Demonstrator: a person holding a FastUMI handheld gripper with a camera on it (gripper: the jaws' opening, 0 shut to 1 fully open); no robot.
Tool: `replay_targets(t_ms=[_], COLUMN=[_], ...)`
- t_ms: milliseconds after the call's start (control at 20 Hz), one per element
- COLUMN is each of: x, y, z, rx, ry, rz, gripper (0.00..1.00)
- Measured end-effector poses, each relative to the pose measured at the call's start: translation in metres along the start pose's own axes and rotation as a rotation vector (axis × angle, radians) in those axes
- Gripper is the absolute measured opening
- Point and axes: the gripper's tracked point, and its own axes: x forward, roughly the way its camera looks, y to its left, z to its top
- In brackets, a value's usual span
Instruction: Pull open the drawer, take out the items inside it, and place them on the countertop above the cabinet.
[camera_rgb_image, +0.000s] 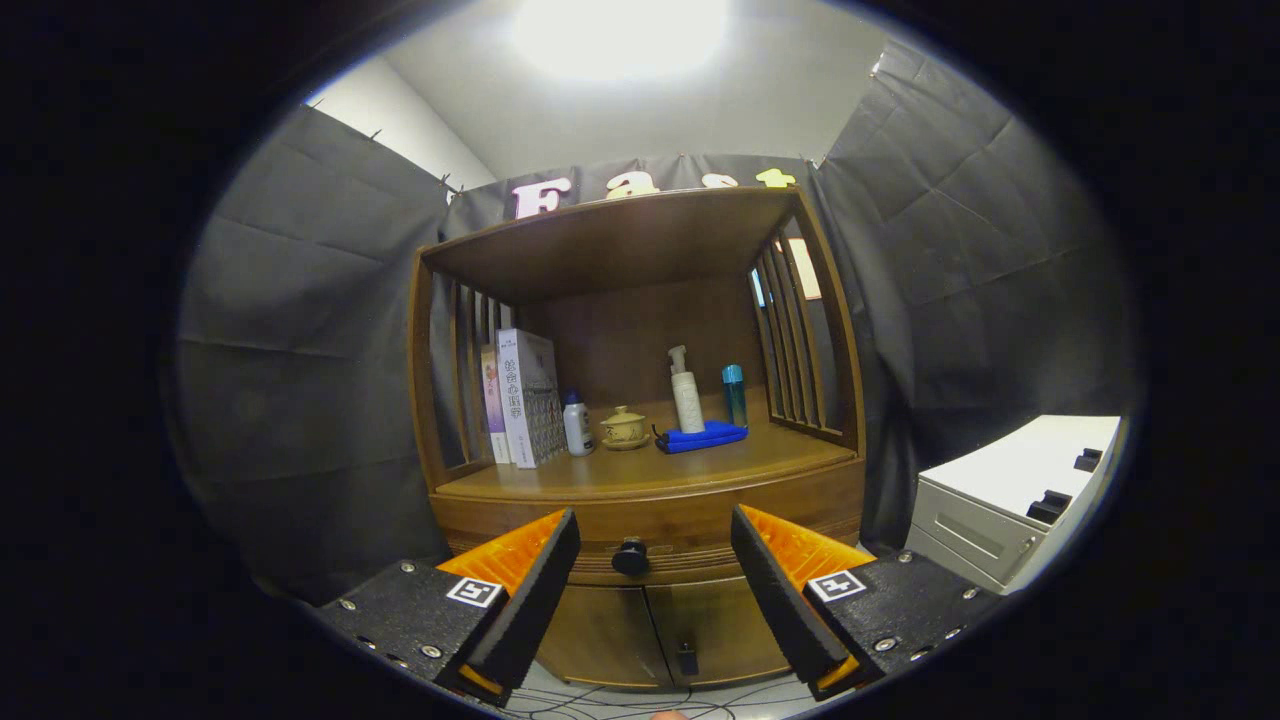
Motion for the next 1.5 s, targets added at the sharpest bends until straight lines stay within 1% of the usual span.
replay_targets(t_ms=[350, 600, 750, 1050, 1250, 1400, 1500], x=[0.035, 0.063, 0.08, 0.115, 0.127, 0.138, 0.143], y=[0.004, 0.012, 0.014, 0.015, 0.022, 0.02, 0.021], z=[-0.013, -0.028, -0.037, -0.074, -0.095, -0.107, -0.114], rx=[-0.021, -0.01, -0.027, -0.045, -0.06, -0.053, -0.045], ry=[0.009, 0.044, 0.061, 0.138, 0.175, 0.205, 0.222], rz=[0.008, 0.024, 0.021, 0.018, 0.028, 0.017, 0.007], gripper=[0.95, 0.95, 0.95, 0.95, 0.95, 0.95, 0.93])
